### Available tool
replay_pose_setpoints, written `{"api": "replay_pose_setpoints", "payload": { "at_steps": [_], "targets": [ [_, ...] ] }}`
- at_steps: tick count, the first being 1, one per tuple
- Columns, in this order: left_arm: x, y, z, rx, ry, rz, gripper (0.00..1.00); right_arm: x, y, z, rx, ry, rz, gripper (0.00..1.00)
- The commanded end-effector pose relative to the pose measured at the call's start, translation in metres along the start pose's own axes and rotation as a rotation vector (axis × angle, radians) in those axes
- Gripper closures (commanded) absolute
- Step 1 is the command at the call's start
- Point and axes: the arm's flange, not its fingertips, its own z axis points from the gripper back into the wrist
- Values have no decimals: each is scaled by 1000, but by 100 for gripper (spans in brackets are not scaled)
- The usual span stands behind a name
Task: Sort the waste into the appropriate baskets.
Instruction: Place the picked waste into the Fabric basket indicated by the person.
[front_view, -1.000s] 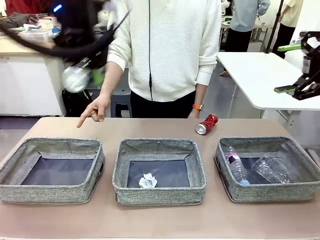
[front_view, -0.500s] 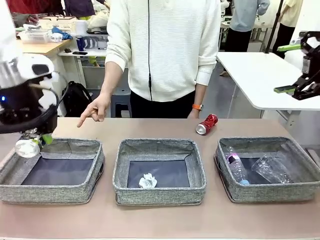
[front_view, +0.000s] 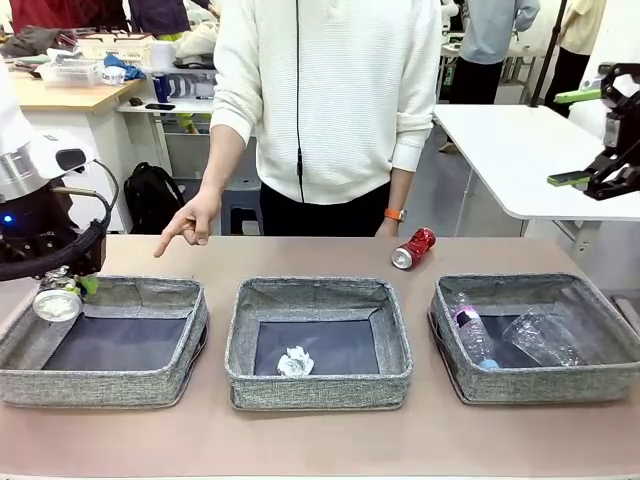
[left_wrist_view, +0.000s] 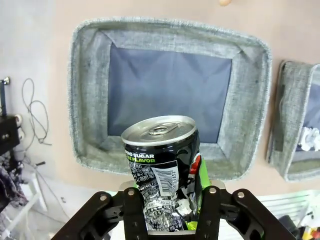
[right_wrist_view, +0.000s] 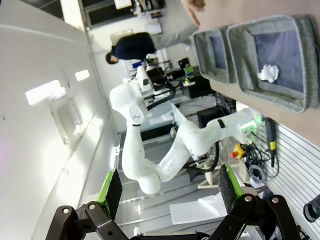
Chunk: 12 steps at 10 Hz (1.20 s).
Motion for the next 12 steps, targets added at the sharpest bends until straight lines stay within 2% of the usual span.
{"api": "replay_pose_setpoints", "payload": {
  "at_steps": [1, 3, 4, 10, 11, 12],
  "targets": [
    [8, -12, 2, 6, -10, -8, 57, 0, 1, 2, 0, 9, 19, 0],
    [11, -21, 1, -2, -19, -11, 57, 0, 1, 2, 0, 9, 19, 0],
    [13, -24, 1, -4, -28, -17, 0, 0, 1, 2, 0, 9, 19, 0],
    [14, -24, 17, -27, -76, -12, 0, 0, 1, 2, 0, 9, 19, 0],
    [12, -26, 23, -73, -42, -51, 0, 0, 1, 2, 0, 9, 19, 0],
    [12, -28, 32, -174, 37, -80, 0, 0, 1, 2, 0, 9, 19, 0]
  ]
}}
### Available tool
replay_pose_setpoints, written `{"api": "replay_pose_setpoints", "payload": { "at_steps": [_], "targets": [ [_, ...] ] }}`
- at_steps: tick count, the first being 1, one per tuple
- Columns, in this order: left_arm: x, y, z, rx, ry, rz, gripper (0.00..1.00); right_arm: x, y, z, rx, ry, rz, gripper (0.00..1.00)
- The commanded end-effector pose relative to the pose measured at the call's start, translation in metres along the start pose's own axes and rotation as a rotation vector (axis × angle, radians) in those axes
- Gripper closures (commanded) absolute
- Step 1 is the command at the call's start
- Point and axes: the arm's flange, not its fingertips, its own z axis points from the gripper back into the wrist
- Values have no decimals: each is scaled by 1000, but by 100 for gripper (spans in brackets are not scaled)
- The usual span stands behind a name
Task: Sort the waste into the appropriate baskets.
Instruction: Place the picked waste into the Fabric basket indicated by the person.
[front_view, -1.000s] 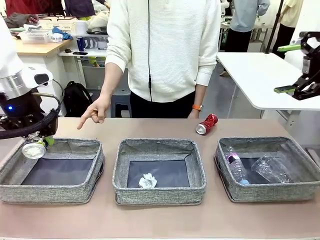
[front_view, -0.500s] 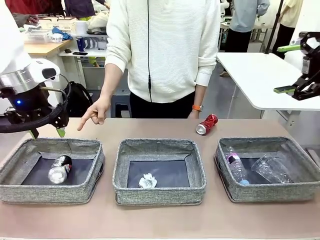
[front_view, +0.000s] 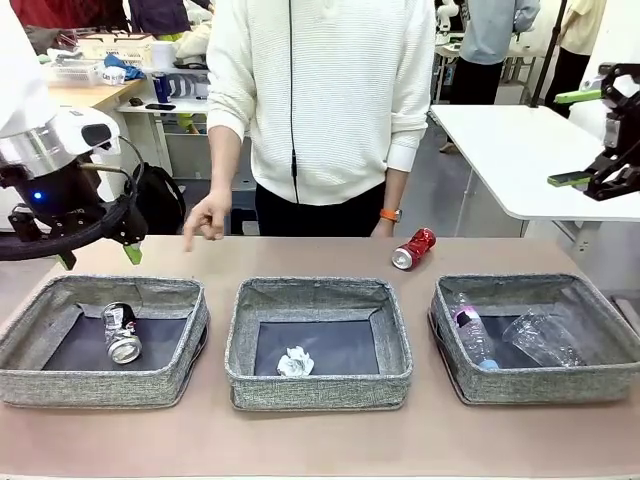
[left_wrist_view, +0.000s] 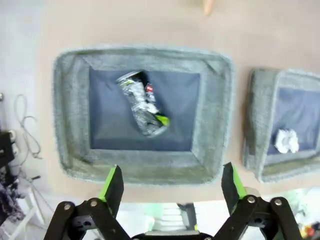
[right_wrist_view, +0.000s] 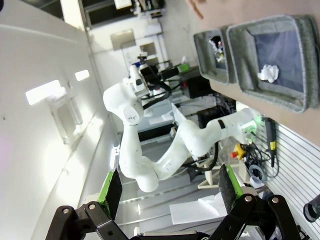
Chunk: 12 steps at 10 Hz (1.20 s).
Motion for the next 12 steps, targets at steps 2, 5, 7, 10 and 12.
{"api": "replay_pose_setpoints", "payload": {
  "at_steps": [2, 5, 7, 10, 12],
  "targets": [
    [-4, -5, 47, -490, 230, -190, 0, 0, 1, 2, 0, 9, 19, 0],
    [3, 30, 85, -1110, 217, -292, 0, 0, 1, 2, 0, 9, 19, 0],
    [17, 86, 102, -1242, 142, -159, 0, 0, 1, 2, 0, 9, 19, 0],
    [7, 121, 110, -1331, 64, -92, 0, 0, 1, 2, 0, 9, 19, 0],
    [5, 137, 114, -1344, 48, -97, 0, 0, 1, 2, 0, 9, 19, 0]
  ]
}}
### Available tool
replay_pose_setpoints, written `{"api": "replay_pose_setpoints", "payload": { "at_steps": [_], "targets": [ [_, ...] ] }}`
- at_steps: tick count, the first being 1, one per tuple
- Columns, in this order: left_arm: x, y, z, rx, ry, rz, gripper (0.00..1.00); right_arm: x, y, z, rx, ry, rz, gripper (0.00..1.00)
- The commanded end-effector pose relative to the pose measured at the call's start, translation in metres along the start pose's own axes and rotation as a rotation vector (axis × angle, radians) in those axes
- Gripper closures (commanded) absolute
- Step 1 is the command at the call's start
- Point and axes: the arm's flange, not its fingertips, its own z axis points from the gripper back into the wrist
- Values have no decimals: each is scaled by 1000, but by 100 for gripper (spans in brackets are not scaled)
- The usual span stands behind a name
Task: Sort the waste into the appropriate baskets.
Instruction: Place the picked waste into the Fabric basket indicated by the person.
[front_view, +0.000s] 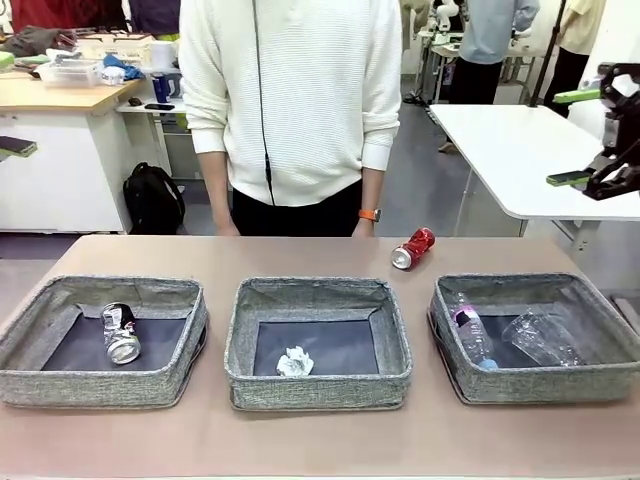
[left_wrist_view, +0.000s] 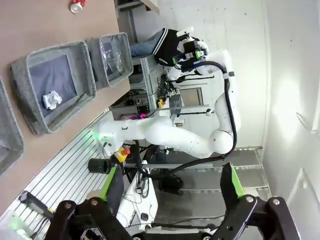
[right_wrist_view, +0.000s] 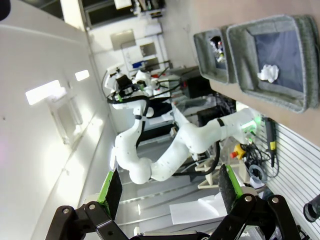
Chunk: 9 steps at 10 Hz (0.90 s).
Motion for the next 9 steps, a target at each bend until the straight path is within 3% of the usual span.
{"api": "replay_pose_setpoints", "payload": {
  "at_steps": [1, 9],
  "targets": [
    [-2, -7, 4, -26, -11, -38, 0, 0, 1, 2, 0, 9, 19, 0],
    [-2, -7, 4, -26, -11, -38, 0, 0, 1, 2, 0, 9, 19, 0]
  ]
}}
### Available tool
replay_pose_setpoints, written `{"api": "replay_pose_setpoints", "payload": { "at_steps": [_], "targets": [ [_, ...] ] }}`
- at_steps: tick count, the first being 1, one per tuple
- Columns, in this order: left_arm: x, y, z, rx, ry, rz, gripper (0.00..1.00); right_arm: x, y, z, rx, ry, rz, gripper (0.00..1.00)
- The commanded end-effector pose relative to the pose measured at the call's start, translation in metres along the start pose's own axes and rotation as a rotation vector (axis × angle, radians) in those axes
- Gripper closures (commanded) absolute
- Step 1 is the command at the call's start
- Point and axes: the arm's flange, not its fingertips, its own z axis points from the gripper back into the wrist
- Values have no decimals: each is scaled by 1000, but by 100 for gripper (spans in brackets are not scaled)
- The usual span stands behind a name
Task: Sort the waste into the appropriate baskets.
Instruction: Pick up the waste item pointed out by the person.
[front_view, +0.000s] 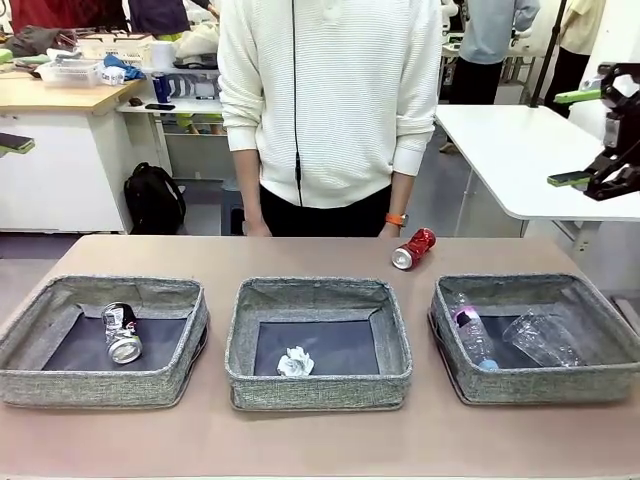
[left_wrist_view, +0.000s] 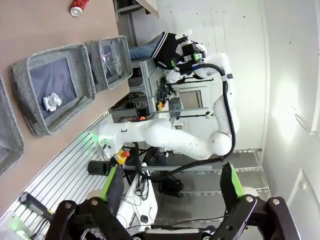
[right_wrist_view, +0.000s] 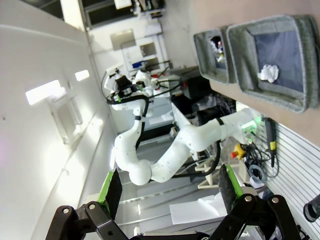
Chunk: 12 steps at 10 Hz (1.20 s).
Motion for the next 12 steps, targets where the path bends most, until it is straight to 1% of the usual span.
{"api": "replay_pose_setpoints", "payload": {
  "at_steps": [1, 12],
  "targets": [
    [2, -3, 1, -23, 4, -30, 0, 0, 1, 2, 0, 9, 19, 0],
    [2, -3, 1, -23, 4, -30, 0, 0, 1, 2, 0, 9, 19, 0]
  ]
}}
